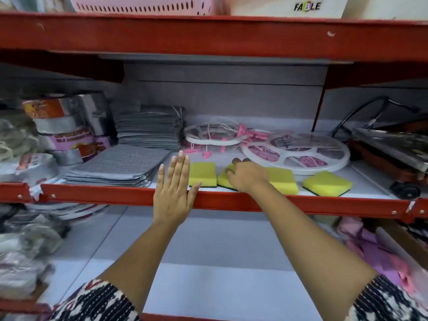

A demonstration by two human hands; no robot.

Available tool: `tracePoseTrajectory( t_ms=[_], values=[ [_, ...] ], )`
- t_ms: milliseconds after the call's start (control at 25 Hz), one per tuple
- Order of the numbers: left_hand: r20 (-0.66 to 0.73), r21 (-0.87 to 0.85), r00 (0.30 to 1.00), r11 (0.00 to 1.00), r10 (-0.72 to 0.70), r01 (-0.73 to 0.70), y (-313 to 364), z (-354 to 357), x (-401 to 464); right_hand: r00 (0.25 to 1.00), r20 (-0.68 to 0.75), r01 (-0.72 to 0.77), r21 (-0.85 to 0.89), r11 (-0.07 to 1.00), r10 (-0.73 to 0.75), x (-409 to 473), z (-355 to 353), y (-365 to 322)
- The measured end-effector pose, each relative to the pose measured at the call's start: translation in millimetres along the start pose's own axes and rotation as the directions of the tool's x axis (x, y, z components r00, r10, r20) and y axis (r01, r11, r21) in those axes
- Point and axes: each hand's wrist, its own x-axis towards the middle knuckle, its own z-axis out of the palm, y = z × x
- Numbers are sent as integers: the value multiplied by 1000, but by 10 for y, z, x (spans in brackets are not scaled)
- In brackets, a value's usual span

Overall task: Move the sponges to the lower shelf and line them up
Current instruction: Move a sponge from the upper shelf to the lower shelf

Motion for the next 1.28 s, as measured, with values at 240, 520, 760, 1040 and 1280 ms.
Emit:
tracePoseTrajectory(
  t_ms=[240, 520, 760, 1040, 1280],
  values=[
    [-125, 44, 992, 999, 9, -3, -51, 176, -34, 987, 156, -17, -28, 999, 21, 307, 3, -2],
    [-231, 56, 972, 998, 53, -41, -76, 254, -56, 976, 174, -134, 15, 991, 129, 438, 128, -22],
    [-214, 62, 976, 998, 40, -28, -82, 235, -58, 975, 175, -146, 28, 989, 139, 337, 28, -70],
    [-227, 39, 972, 998, 54, -46, -82, 224, -44, 959, -280, -7, 143, 990, 47, -455, -55, -209],
    [-225, 46, 973, 998, 41, -31, -65, 209, -43, 790, -609, 199, 147, 969, -70, -1309, 681, -218]
  ],
)
